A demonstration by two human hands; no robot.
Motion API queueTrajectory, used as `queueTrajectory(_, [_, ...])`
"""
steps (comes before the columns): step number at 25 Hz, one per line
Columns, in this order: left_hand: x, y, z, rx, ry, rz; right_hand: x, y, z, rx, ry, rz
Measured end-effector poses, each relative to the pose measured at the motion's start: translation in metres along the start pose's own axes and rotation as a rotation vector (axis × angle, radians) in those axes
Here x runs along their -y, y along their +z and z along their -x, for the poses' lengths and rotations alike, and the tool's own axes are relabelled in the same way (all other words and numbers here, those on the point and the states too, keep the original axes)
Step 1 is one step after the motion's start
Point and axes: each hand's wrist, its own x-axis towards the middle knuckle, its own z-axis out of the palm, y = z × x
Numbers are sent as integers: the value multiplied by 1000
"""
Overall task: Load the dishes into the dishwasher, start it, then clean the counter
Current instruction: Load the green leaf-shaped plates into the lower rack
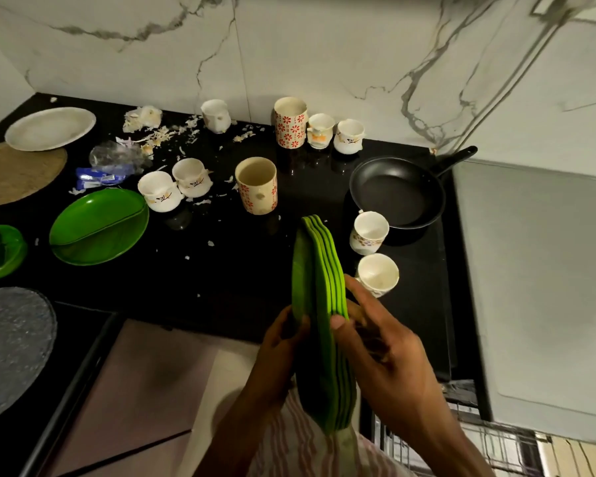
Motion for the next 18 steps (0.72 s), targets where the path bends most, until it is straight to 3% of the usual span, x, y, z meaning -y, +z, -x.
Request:
queueTrajectory(11, [75,43,109,-55,-13,-25,-16,-33,122,-112,62,-55])
queueTrajectory(18, [109,34,153,6,19,-29,-17,-19,181,-277,154,-42])
